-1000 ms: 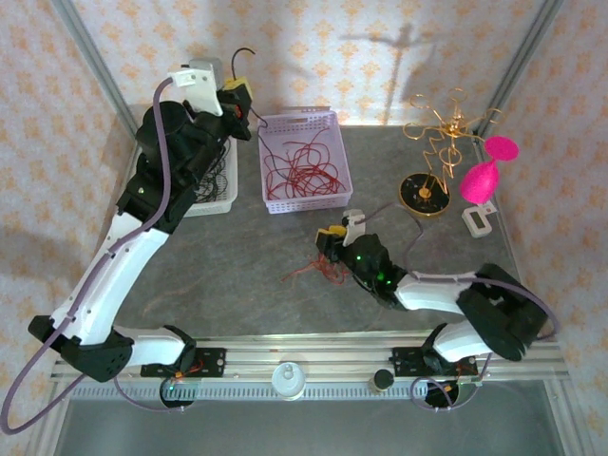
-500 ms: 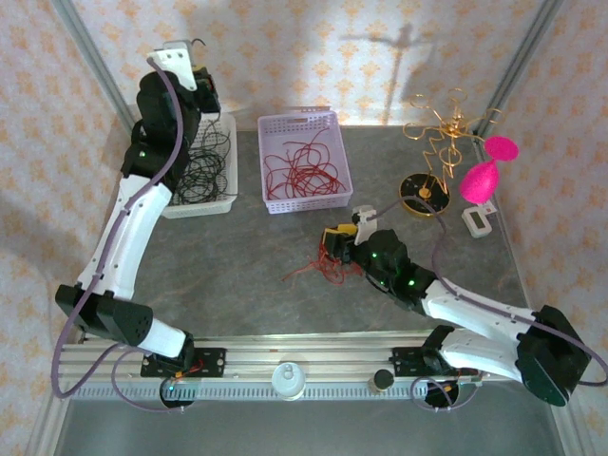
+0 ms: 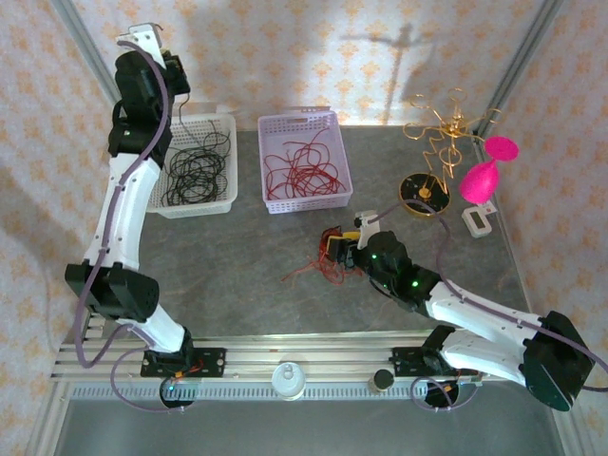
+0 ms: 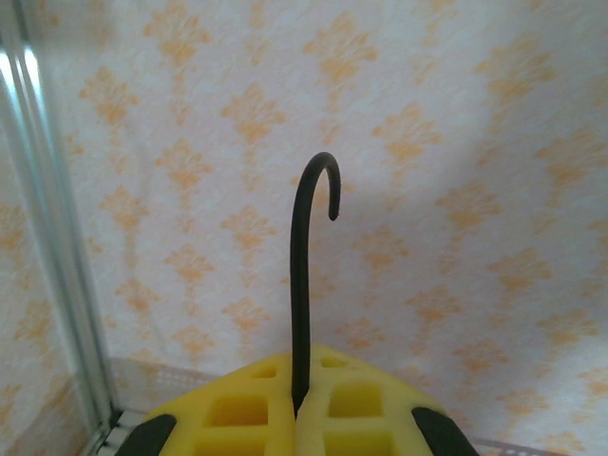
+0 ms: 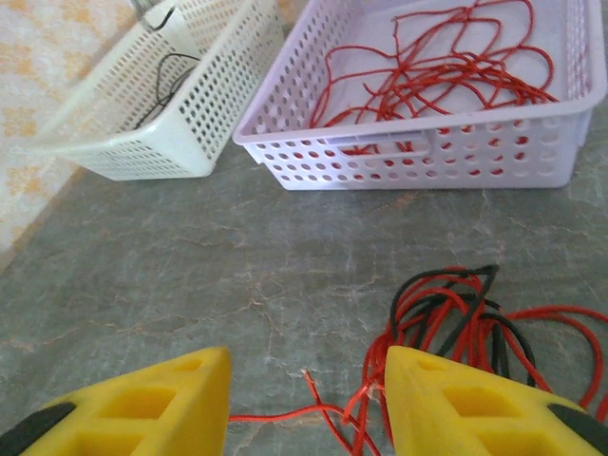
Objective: Untangle the cables
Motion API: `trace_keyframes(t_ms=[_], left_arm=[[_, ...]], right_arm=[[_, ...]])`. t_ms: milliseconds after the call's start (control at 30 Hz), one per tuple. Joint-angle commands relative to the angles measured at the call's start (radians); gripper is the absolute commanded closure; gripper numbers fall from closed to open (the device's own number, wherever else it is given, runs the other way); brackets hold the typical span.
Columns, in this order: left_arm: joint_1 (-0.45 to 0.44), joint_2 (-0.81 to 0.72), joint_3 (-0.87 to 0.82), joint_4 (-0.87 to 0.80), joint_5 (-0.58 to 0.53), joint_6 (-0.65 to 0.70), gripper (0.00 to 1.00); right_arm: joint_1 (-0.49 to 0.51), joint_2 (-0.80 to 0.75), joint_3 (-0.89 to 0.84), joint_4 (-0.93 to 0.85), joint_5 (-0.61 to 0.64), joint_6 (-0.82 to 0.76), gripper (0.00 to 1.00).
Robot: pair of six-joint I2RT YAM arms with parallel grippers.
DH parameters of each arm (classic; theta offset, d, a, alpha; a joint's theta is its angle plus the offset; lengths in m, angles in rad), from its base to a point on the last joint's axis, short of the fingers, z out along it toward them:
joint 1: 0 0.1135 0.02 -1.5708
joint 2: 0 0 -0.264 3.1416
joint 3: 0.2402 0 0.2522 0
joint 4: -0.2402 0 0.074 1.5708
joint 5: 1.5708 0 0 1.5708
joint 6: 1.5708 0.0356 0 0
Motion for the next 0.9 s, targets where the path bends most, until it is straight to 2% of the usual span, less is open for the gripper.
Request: trace_keyframes(t_ms=[0, 167, 333, 567, 633, 767, 867], left_arm=[[0.023, 0.043, -0.018, 0.063, -0.035, 0.019, 1.00], [0.052, 0.129, -0.020, 0.066, -0.034, 0.021, 1.00], [0.085, 0.197, -0.040, 0.062, 0.017, -0.014, 1.00], [0.103, 0.249, -0.172, 0.106, 0.061, -0.079, 1.00], [0.108, 0.264, -0.212, 0.103, 0.072, -0.113, 0.95], [0.114, 0.314, -0.273, 0.086, 0.073, -0.173, 0.71], [0.117, 0.341, -0.296, 0.069, 0.102, -0.191, 0.69]], right_arm=[[0.002, 0.003, 0.057, -0.082, 0.078, 0.061, 0.54], [-0.002, -0.034, 0.056, -0.186, 0.243, 0.154, 0.52], [-0.036, -0.023, 0.091, -0.344, 0.250, 0.195, 0.51], [-0.099, -0.025, 0.095, -0.462, 0.181, 0.234, 0.58], [-0.108, -0.027, 0.096, -0.486, 0.175, 0.242, 0.59], [-0.117, -0.029, 0.084, -0.501, 0.147, 0.244, 0.62], [-0.118, -0.021, 0.068, -0.477, 0.092, 0.243, 0.66]])
